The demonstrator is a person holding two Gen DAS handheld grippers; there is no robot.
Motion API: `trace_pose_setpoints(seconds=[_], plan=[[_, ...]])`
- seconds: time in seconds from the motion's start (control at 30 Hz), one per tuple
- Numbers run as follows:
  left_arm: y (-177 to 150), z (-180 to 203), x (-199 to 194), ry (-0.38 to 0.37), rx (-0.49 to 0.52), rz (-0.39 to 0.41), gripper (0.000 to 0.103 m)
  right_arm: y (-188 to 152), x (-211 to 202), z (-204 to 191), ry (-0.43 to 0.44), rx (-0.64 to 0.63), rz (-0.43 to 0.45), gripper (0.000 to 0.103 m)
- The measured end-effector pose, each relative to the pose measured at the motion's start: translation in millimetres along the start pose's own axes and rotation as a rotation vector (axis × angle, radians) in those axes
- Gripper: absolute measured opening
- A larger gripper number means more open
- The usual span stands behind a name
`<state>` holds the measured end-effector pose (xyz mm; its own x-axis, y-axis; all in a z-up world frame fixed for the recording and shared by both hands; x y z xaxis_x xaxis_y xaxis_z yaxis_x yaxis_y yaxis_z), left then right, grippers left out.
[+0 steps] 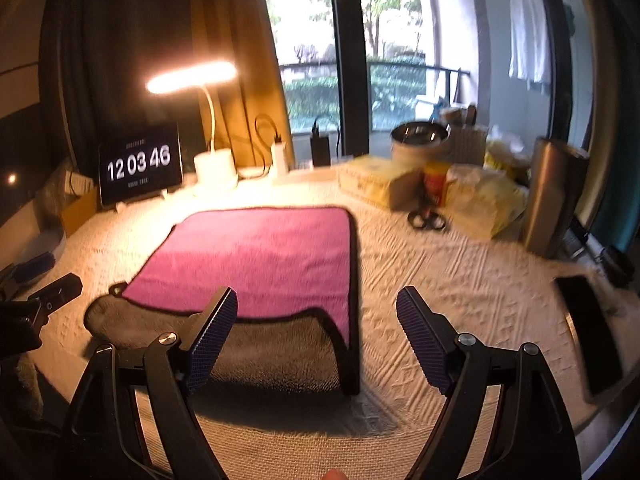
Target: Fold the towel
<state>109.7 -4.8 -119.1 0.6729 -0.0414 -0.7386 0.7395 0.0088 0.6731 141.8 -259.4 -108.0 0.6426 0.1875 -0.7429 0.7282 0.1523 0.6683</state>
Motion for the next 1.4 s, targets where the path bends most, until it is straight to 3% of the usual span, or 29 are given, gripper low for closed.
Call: trace_pose_setpoints(seconds=[0.17, 0.3, 0.47, 0.57, 0.63, 0.7, 0.83, 0.87, 0.93, 1.03, 1.17, 1.4], plan=[[1, -9, 27, -0.017, -0.038, -0.097, 0.101, -2, 36, 1, 0.034, -0.018, -0.115, 0.083], [1, -16, 43, -0.036, -0.059, -0.148, 0.101, -1, 50, 0, 0.036, -0.036, -0.149, 0.079], [-1, -17, 60, -0.047, -0.05, -0.218, 0.083, 0, 64, -1, 0.045, -0.046, -0.19, 0.077], [-5, -15, 69, -0.053, -0.049, -0.265, 0.069, 0, 69, -3, 0.044, -0.056, -0.205, 0.064], [-7, -14, 72, -0.05, -0.051, -0.281, 0.065, -1, 70, -4, 0.044, -0.07, -0.211, 0.053], [-7, -14, 72, -0.044, -0.054, -0.29, 0.063, -2, 73, -6, 0.043, -0.084, -0.219, 0.045], [-11, -4, 72, 0.002, 0.013, -0.283, 0.06, -5, 77, -9, 0.039, -0.112, -0.242, 0.039], [-11, -3, 72, 0.005, 0.025, -0.283, 0.056, -5, 77, -10, 0.037, -0.121, -0.241, 0.037], [-12, 0, 73, 0.003, 0.034, -0.286, 0.049, -6, 77, -13, 0.024, -0.136, -0.235, 0.022], [-12, 1, 69, 0.025, 0.048, -0.267, 0.031, -6, 77, -14, 0.023, -0.15, -0.222, 0.01], [-12, 1, 63, 0.028, 0.06, -0.245, 0.014, -7, 69, -13, 0.03, -0.148, -0.186, 0.006], [-10, -1, 59, -0.021, 0.056, -0.229, 0.008, -1, 53, -14, 0.029, -0.158, -0.121, 0.005]])
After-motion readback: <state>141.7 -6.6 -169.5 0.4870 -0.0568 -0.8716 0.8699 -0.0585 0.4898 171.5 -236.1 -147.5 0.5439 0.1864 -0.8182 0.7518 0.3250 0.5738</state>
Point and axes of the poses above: each gripper's, at about its wrist camera, not at the fingertips, and x roughly the way its jaws point, z to its right, y to its top, the point moved 1 cm from there along x, roughly the way its jaws point, and after that the axes turned 15 degrees about -z, right-handed, at the moved point
